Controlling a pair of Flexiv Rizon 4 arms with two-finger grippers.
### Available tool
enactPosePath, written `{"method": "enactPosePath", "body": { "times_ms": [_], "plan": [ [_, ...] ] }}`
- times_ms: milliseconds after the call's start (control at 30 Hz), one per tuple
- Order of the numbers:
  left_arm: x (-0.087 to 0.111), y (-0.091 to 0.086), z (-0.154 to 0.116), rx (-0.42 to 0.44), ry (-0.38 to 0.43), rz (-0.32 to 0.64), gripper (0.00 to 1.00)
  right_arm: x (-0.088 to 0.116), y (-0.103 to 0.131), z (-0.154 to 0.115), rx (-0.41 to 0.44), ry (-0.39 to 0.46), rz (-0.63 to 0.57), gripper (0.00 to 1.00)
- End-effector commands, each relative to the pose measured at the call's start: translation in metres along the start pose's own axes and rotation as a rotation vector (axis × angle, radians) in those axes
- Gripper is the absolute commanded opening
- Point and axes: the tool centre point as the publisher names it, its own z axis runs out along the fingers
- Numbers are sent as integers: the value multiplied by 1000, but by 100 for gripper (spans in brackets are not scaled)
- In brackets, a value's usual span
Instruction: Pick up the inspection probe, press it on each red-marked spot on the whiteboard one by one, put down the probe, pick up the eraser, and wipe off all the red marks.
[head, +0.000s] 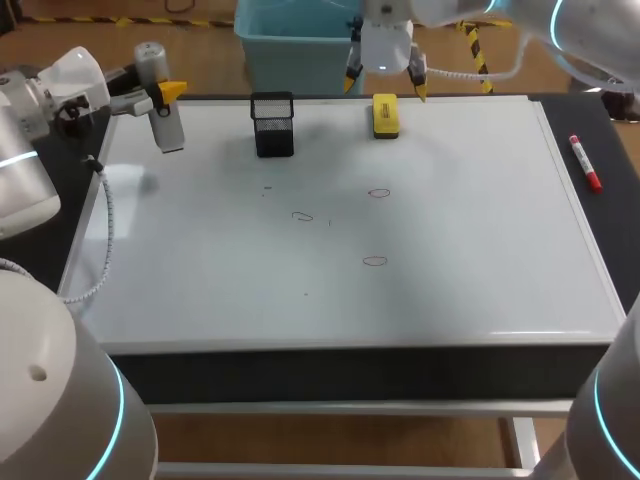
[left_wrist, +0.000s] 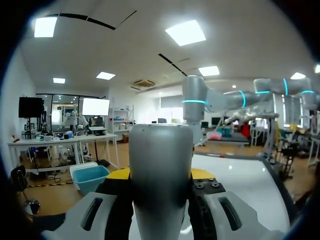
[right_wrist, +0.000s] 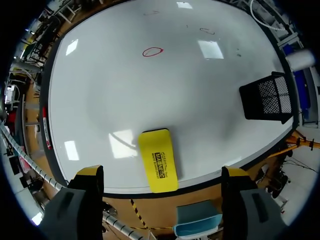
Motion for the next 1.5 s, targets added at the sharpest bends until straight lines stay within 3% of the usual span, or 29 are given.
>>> {"method": "enactPosePath", "body": {
  "times_ms": [33, 100, 367, 467, 633, 800, 900, 1233, 1333, 1467, 1500],
  "plan": [
    [0, 0, 1, 3, -1, 1, 0, -2, -5, 6, -26, -11, -36, 100],
    [0, 0, 1, 3, -1, 1, 0, -1, -6, 11, -40, -41, -66, 100],
    [0, 0, 1, 3, -1, 1, 0, 4, -8, 28, -66, -22, -104, 100],
    [0, 0, 1, 3, -1, 1, 0, 5, -8, 32, -69, -9, -103, 96],
    [0, 0, 1, 3, -1, 1, 0, 5, -6, 41, -85, -13, -104, 82],
    [0, 0, 1, 3, -1, 1, 0, 6, -2, 44, -93, -13, -107, 85],
    [0, 0, 1, 3, -1, 1, 0, 7, 1, 45, -96, -13, -107, 94],
    [0, 0, 1, 3, -1, 1, 0, 8, 1, 50, -108, -11, -95, 79],
    [0, 0, 1, 3, -1, 1, 0, 7, 1, 53, -109, -9, -96, 59],
    [0, 0, 1, 3, -1, 1, 0, 7, 1, 53, -111, -5, -93, 8],
    [0, 0, 1, 3, -1, 1, 0, 7, 1, 52, -110, -5, -93, 0]
  ]
}}
